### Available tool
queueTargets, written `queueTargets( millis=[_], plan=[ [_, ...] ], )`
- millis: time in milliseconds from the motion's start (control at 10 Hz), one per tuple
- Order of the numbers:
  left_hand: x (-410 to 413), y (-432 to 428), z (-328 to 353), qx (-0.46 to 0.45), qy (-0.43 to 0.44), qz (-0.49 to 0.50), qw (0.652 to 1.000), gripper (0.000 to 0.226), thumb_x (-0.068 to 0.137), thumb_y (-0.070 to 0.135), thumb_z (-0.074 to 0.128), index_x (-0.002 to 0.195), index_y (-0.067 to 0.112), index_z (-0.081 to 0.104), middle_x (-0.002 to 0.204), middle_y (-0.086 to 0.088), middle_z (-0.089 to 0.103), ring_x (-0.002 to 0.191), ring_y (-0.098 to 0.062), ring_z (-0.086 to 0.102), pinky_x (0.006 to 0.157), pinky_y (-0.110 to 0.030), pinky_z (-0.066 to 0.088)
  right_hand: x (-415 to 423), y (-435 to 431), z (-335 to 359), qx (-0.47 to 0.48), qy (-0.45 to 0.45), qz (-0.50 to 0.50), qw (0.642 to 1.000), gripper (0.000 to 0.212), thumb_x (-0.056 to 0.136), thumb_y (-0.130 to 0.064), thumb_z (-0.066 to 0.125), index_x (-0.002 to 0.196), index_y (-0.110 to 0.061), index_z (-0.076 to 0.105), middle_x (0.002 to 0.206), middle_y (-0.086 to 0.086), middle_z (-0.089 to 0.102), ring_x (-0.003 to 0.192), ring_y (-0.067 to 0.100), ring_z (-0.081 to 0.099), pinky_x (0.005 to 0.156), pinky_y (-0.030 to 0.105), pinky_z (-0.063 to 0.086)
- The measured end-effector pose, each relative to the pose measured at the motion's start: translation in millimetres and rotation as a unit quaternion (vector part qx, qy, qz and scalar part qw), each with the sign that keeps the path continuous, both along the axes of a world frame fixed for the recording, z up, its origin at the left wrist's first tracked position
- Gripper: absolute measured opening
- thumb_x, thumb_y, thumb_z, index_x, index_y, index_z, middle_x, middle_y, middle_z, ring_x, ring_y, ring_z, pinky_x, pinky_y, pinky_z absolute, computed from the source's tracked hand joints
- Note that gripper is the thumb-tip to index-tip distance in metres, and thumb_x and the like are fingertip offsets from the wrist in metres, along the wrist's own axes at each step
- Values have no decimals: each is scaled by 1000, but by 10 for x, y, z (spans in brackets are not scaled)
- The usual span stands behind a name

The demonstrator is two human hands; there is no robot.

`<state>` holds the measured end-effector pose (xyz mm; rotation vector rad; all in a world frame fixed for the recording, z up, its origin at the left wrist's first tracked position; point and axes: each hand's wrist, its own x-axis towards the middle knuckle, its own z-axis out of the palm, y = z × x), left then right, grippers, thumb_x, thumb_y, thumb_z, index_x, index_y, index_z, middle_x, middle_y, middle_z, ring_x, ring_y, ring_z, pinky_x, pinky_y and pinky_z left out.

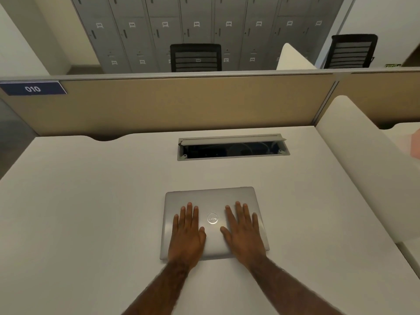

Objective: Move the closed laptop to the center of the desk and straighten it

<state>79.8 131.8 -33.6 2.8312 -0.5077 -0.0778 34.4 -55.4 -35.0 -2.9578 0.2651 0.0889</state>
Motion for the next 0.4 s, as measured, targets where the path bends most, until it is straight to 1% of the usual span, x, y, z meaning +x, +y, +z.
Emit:
queueTargets(
  millis=[100,200,300,400],
  plan=[
    [-23,-15,-43,26,-4,2,1000,68,97,45,8,160,17,7,167,-4,-2,156,-26,-1,120,-41,-2,-27,-13,-45,5,26,5,1000,74,106,-61,9,156,-17,42,161,19,45,147,43,45,119,50,7],
    [-50,-23,-6,33,10,14,999,65,99,39,12,157,14,27,165,-10,23,154,-24,3,118,-41,4,-62,-20,3,9,35,21,999,76,105,-62,13,153,-17,51,161,19,46,151,41,38,120,51,9],
    [25,-40,-74,21,-43,15,999,61,96,32,22,150,9,40,165,-10,23,155,-20,-8,119,-42,7,-3,-77,-44,-6,-15,47,999,74,104,-63,16,151,-18,52,165,17,40,160,33,10,121,50,7],
    [170,-119,-32,-46,-92,20,995,72,80,34,44,147,8,37,169,-2,-5,155,-16,-12,120,-42,7,155,-164,-64,8,-82,44,996,71,102,-66,17,150,-22,44,177,5,-5,162,21,-14,121,46,5]
  ],
)
